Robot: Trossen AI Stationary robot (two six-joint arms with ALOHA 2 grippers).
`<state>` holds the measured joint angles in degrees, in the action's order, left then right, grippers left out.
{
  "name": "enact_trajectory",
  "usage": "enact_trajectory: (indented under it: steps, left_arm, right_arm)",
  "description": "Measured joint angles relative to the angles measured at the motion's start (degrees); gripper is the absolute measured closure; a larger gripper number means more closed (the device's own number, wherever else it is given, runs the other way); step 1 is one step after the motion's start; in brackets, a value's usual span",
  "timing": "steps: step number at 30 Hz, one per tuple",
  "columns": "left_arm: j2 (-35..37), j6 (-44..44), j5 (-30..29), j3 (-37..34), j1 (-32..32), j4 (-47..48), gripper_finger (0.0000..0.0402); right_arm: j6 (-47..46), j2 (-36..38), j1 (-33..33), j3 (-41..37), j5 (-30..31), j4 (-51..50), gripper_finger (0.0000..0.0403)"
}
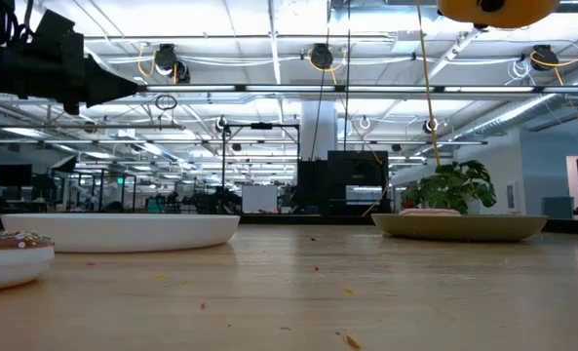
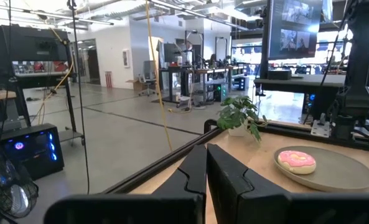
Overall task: Pick & Place donuts
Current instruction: Put the big black donut on the gray plate
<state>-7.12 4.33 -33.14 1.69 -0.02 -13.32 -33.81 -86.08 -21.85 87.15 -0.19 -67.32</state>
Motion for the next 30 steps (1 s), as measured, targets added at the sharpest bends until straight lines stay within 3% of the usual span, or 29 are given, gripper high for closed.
enact_trajectory:
  steps: [10,18,23,30]
  left_arm:
    - [0.0,-1.1,0.1,0.0,0.0,1.7,0.0385]
    - [0.0,-1.0,0.1,0.0,0.0,1.7,0.0385]
    - [0.0,-0.2,0.1,0.0,0.0,2.0,0.0385]
    - [0.0,0.5,0.1,0.0,0.0,2.7,0.0385]
  right_arm:
    - [0.0,0.0,0.0,0.0,-1.3,-0.7,0.0372]
    - [2.1,0.0,1.5,-0.4,4.3,-7.4,0.0372]
    - [6.3,0.4,8.1,-2.9,4.6,-12.0,0.0377]
    - [15.6,0.7,19.8,-9.4,4.5,-8.9,0.0378]
